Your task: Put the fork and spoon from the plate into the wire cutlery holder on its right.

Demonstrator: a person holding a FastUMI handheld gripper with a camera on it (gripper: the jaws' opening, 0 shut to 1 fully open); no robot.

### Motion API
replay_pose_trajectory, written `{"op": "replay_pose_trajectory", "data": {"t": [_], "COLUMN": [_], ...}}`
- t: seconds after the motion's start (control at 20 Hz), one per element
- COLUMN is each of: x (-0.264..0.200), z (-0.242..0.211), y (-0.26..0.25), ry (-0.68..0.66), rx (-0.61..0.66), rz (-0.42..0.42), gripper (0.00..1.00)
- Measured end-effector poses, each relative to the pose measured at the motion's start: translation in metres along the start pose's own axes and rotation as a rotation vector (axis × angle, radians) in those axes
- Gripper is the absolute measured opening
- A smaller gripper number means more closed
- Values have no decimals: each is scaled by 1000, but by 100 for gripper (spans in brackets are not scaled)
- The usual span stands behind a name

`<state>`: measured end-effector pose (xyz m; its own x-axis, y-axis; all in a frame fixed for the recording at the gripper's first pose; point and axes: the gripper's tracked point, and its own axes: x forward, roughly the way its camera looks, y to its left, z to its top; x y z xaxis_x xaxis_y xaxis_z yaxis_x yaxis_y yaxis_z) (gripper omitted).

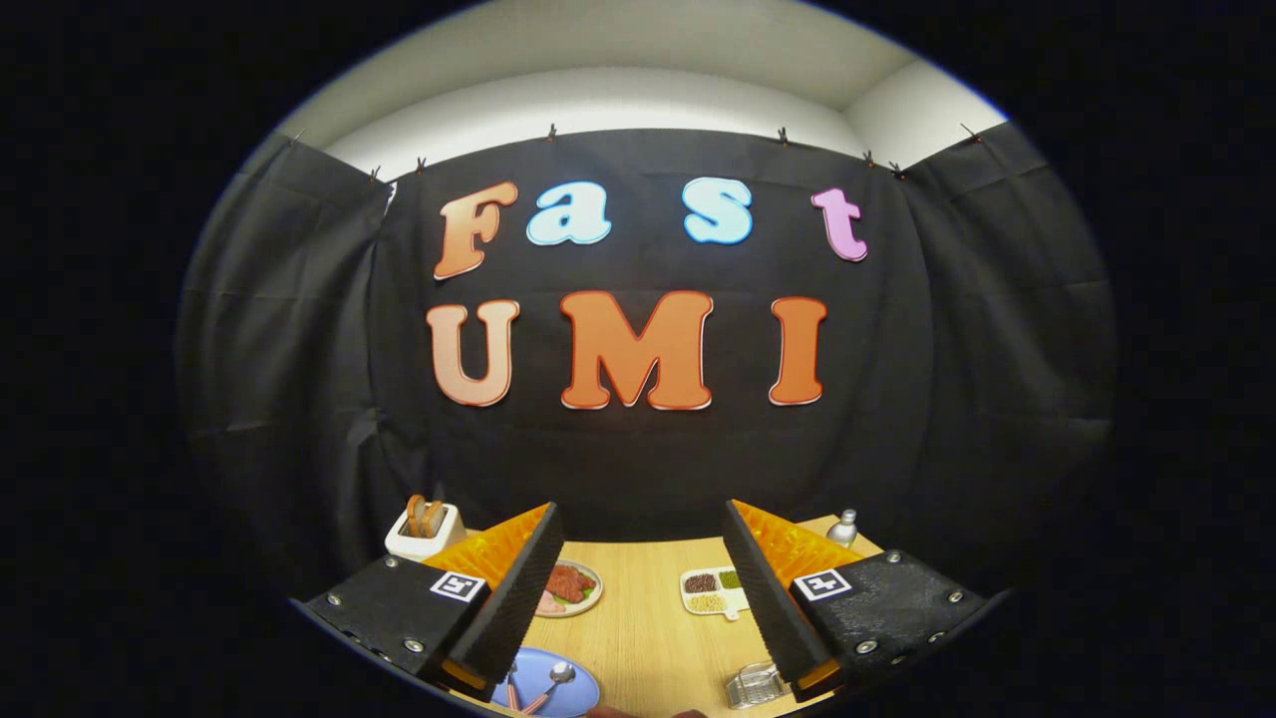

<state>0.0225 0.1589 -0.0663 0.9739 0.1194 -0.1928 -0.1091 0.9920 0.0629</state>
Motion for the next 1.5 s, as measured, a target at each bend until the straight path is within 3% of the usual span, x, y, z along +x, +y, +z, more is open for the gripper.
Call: {"op": "replay_pose_trajectory", "data": {"t": [0.4,0.8,1.2,1.5], "x": [19,9,-17,-20], "z": [-145,-245,-315,-349], "y": [52,87,105,117], "ry": [391,624,787,851], "rx": [7,-19,-26,-52], "rz": [85,131,144,141], "gripper": [94,91,79,60]}}
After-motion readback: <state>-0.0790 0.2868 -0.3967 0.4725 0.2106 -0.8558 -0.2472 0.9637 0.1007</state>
